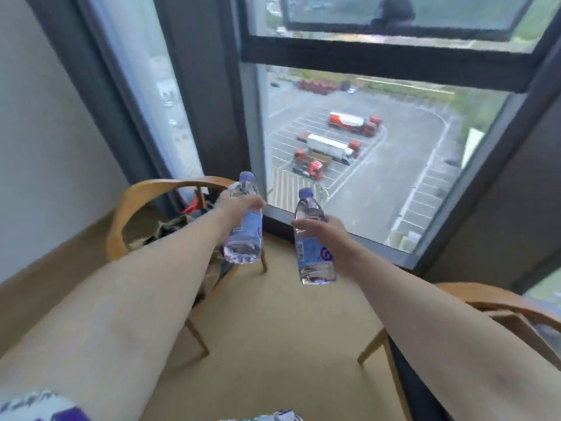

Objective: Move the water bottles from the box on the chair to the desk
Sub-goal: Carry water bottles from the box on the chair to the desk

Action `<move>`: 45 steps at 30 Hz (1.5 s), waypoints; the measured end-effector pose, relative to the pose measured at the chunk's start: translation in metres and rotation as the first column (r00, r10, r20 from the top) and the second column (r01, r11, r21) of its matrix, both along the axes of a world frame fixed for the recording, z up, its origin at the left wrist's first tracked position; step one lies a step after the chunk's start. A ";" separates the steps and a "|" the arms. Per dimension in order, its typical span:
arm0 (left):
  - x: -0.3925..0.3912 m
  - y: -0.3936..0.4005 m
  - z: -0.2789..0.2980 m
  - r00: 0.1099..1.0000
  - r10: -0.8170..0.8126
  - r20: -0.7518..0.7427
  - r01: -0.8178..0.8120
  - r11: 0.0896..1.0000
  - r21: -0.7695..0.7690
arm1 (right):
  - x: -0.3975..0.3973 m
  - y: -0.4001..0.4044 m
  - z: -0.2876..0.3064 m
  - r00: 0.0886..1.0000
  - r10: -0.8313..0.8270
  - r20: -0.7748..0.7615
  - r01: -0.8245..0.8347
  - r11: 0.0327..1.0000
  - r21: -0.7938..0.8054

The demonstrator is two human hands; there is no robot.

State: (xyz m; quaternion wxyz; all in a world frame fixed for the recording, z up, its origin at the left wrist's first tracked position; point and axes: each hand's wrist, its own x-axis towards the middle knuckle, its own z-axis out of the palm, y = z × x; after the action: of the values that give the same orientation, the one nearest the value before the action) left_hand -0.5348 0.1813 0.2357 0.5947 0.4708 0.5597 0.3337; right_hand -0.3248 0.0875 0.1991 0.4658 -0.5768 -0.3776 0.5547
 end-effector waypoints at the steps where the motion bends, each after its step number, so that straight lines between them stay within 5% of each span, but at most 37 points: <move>1: -0.033 -0.003 0.003 0.998 0.065 -0.007 -0.065 0.998 0.017 | -0.028 0.007 0.003 0.999 0.042 0.003 -0.042 0.999 0.019; 12: -0.333 -0.082 0.021 0.784 0.577 -0.229 -0.550 0.816 0.174 | -0.339 0.048 0.032 0.880 0.471 0.055 -0.474 0.877 0.080; 19: -0.486 -0.161 0.020 0.492 0.768 -0.409 -0.753 0.611 0.242 | -0.533 0.043 0.036 0.683 0.728 0.055 -0.730 0.678 0.080; 35: -0.801 -0.279 0.051 -0.050 0.931 -0.362 -0.964 0.050 0.262 | -0.938 -0.006 0.058 0.166 0.986 -0.012 -0.983 0.166 0.084; 40: -0.878 -0.322 0.048 -0.156 0.962 -0.222 -0.967 -0.103 0.234 | -1.031 -0.041 0.063 0.074 0.997 -0.009 -0.996 0.074 0.057; 45: -0.968 -0.365 0.037 -0.171 0.965 -0.201 -0.968 -0.127 0.215 | -1.130 -0.081 0.061 0.044 0.999 0.001 -0.996 0.044 0.081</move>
State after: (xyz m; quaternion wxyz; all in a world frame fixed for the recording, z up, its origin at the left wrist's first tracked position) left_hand -1.5031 -0.1838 0.2729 0.0523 -0.0713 0.8043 0.5876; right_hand -1.4545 0.0060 0.2603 -0.0193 -0.1263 -0.6746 0.7270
